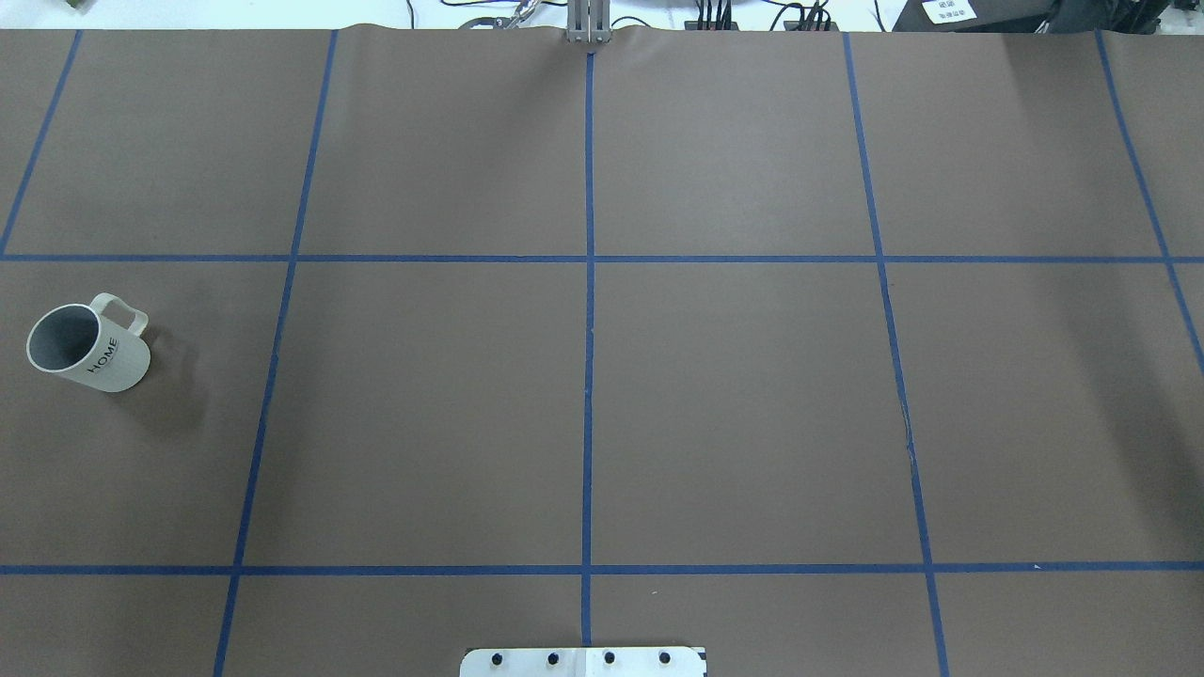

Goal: Left arm hands cup to right arm to dump lemon

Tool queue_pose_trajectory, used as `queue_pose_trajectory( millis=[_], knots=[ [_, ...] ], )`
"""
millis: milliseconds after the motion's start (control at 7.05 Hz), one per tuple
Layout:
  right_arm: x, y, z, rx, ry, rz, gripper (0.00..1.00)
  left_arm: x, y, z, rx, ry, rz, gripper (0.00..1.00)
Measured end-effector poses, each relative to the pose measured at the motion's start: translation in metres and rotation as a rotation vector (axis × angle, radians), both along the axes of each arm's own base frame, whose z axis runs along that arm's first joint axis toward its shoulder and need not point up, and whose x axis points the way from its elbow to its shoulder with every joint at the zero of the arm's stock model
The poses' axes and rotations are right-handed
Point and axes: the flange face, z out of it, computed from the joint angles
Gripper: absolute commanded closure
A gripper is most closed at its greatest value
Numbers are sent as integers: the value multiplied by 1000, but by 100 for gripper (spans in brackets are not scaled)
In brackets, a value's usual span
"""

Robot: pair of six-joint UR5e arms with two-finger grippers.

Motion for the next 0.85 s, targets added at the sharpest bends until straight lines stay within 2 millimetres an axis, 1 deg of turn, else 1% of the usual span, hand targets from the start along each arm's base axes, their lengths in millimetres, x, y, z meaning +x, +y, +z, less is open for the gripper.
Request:
queue_pose_trajectory(
  millis=[284, 568, 851],
  knots=[
    [-1, 3, 0, 10, 33, -13, 0, 0, -2, -4, 9, 4, 0, 0],
    [-3, 4, 2, 0, 37, -10, 0, 2, -9, -12, 40, 27, -3, 0],
    [-5, 3, 3, -1, 38, -13, 0, 3, -12, -18, 59, 39, -4, 0]
  ],
)
